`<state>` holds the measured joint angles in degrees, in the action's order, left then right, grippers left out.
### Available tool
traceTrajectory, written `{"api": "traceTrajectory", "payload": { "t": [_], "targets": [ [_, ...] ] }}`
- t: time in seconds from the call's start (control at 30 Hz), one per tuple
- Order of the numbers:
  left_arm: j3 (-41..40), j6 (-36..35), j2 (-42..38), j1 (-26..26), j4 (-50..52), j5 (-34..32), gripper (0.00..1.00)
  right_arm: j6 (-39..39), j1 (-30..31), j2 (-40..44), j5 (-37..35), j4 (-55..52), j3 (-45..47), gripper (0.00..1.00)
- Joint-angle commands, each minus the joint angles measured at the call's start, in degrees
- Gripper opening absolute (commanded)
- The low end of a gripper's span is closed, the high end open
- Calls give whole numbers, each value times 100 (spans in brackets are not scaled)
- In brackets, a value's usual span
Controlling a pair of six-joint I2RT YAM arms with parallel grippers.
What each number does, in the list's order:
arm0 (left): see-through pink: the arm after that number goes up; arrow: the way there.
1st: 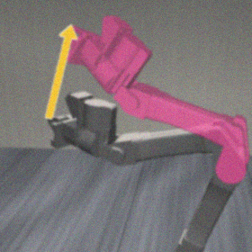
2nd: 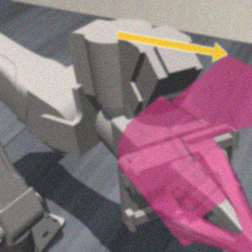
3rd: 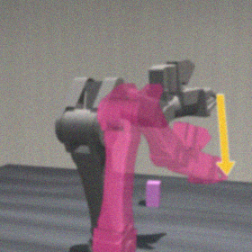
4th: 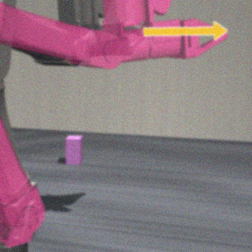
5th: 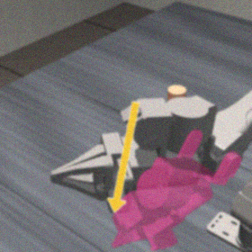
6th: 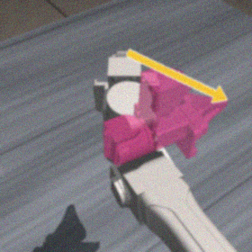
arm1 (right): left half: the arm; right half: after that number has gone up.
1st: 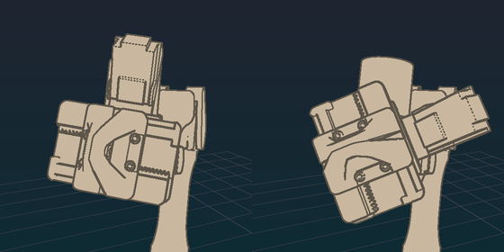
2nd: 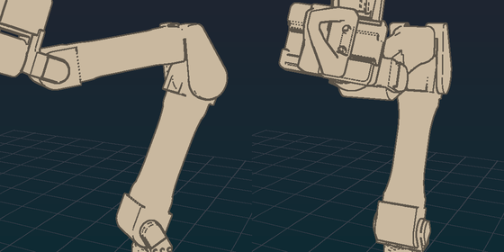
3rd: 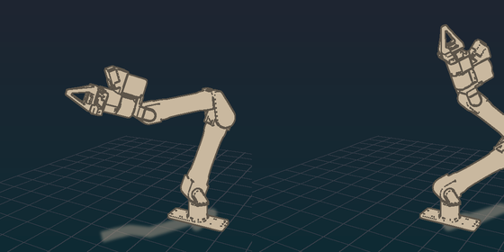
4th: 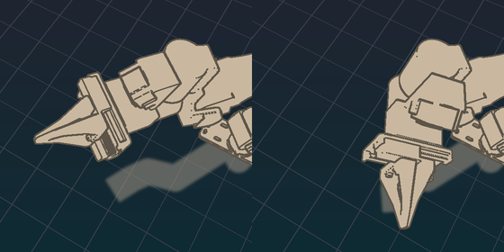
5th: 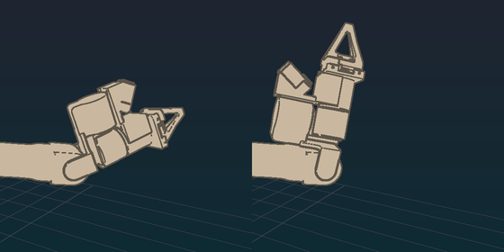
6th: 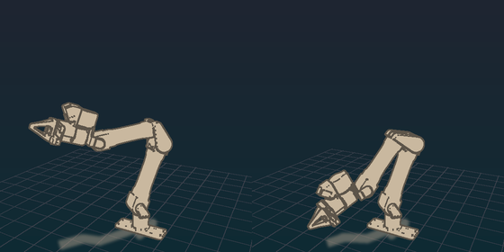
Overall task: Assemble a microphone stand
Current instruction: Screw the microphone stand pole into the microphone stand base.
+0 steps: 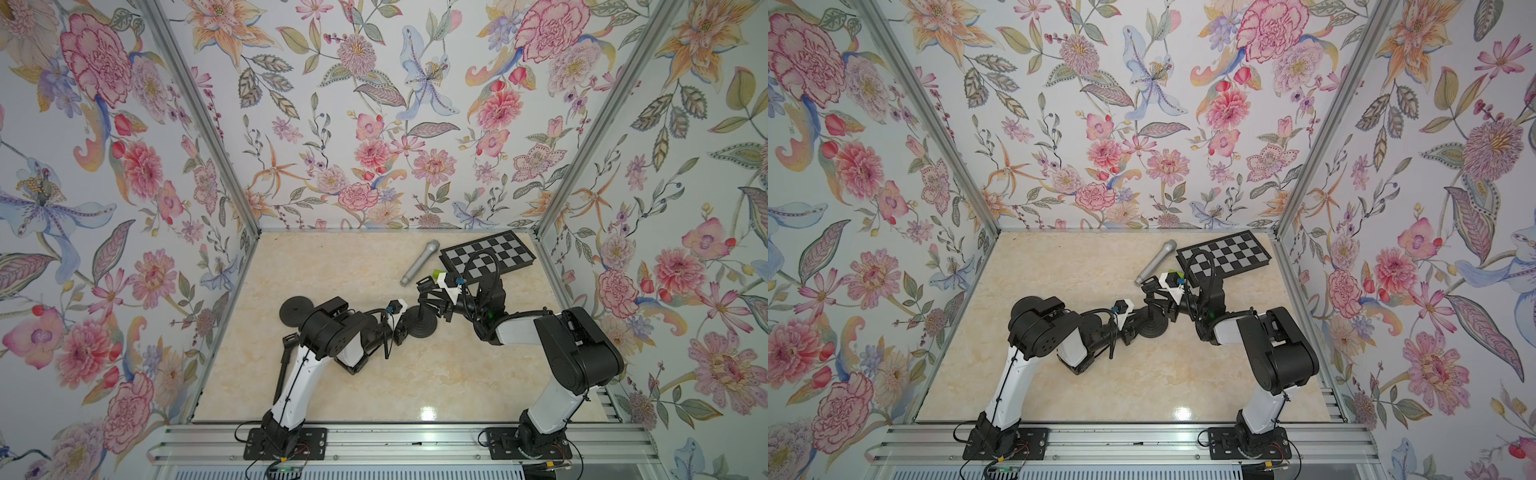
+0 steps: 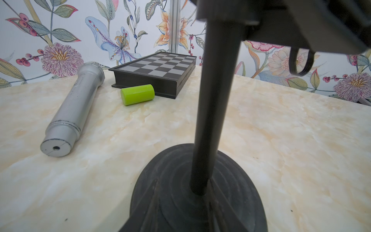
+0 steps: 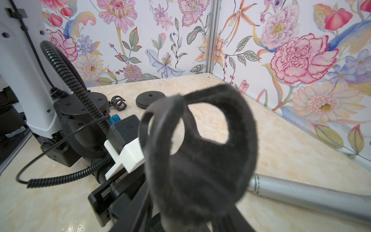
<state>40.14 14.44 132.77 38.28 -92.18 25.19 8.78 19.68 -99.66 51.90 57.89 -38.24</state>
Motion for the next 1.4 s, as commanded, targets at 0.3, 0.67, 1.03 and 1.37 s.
{"api": "traceTrajectory", "payload": {
  "t": [0.3, 0.67, 1.03, 1.37],
  "targets": [
    [-283, -8, 536, -128, -1329, -558, 39, -1103, 441, 54, -2585, 732, 803, 0],
    [-300, 36, 555, -137, -1327, -628, 39, -1680, 2821, -530, -7231, 2187, 1428, 2],
    [-329, -60, 518, -137, -1328, -634, 39, -351, 1452, 767, -3320, 409, 1200, 50],
    [-275, 61, 550, -139, -1324, -617, 40, -84, 844, 605, -2195, 377, 748, 50]
  ]
}}
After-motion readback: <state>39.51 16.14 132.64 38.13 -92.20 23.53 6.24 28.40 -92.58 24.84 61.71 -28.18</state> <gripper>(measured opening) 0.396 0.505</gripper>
